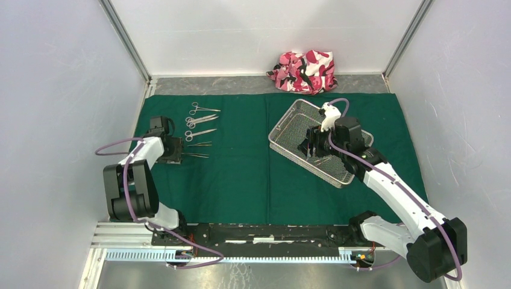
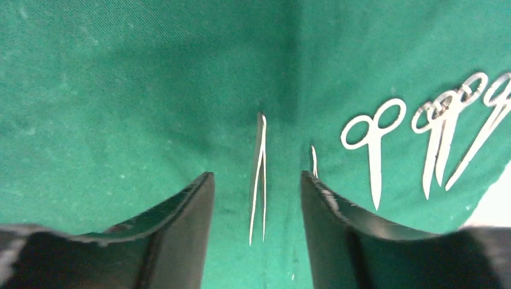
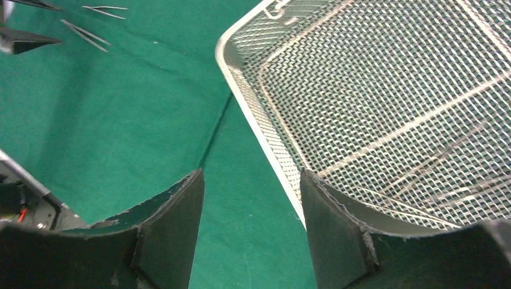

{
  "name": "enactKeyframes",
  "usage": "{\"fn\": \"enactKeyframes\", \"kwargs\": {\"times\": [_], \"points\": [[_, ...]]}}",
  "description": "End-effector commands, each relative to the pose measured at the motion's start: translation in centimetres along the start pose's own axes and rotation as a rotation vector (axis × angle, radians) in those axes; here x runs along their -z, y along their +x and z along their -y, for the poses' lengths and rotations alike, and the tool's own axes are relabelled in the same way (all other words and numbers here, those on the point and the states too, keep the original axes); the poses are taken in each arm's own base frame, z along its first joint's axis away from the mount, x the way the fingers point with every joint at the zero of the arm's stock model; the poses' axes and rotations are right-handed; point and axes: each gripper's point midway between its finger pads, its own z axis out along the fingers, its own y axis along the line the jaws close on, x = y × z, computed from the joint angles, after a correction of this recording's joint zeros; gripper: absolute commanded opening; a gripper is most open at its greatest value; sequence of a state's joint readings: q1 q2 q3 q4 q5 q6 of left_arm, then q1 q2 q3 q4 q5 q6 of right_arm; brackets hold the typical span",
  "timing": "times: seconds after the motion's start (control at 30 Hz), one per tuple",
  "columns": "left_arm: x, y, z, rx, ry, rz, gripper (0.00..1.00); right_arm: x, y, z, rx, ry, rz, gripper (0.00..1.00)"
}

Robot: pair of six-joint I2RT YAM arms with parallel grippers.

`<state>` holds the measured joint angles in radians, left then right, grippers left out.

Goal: Open and lay out the surgical kit
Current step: Place the medical item in the surgical kit, then pick up the medical item from the container.

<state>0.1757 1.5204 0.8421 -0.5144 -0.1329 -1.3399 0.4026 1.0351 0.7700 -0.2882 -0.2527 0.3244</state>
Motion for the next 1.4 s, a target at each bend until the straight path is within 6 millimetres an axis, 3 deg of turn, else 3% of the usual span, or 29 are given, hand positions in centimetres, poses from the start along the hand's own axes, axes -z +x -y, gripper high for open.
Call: {"fn": "enactKeyframes", "kwargs": {"times": [0.0, 0.07, 0.1, 0.23, 0.37, 0.57, 0.8, 1.0, 1.27, 1.37], "points": [[3.2, -1.2, 0.6, -0.038, 0.079, 0.044, 0.66, 1.1, -0.9, 4.4, -0.032, 0.263, 0.022, 0.68], [4.8, -1.2, 1.1, -0.096, 0.132, 0.041, 0.7, 2.3, -0.2, 8.6, -0.095, 0.48, -0.008, 0.77], [5.7, -1.1, 1.5, -0.126, 0.169, 0.034, 0.79, 2.4, 0.2, 9.7, -0.115, 0.52, -0.025, 0.77], [8.9, -0.5, 3.5, -0.278, 0.348, 0.012, 0.87, 1.6, 2.1, 13.0, -0.218, 0.605, -0.117, 0.75], [12.3, 1.5, 5.3, -0.484, 0.566, -0.047, 0.88, -0.6, 3.6, 13.4, -0.312, 0.537, -0.168, 0.68], [16.0, 6.5, 5.7, -0.658, 0.79, -0.171, 0.88, -1.4, 6.2, 14.7, -0.446, 0.579, -0.161, 0.65], [16.9, 10.0, 5.1, -0.818, 0.824, -0.226, 0.87, -1.3, 6.6, 15.3, -0.517, 0.603, -0.109, 0.64], [17.1, 11.3, 4.8, -0.846, 0.829, -0.266, 0.87, -1.4, 6.3, 15.0, -0.532, 0.57, -0.051, 0.64], [19.7, 13.2, 4.6, -0.941, 0.945, -0.351, 0.87, -2.3, 6.4, 15.8, -0.593, 0.556, 0.069, 0.53], [21.1, 14.0, 4.4, -0.967, 1.016, -0.383, 0.88, -2.5, 6.3, 16.1, -0.6, 0.557, 0.081, 0.45]]}}
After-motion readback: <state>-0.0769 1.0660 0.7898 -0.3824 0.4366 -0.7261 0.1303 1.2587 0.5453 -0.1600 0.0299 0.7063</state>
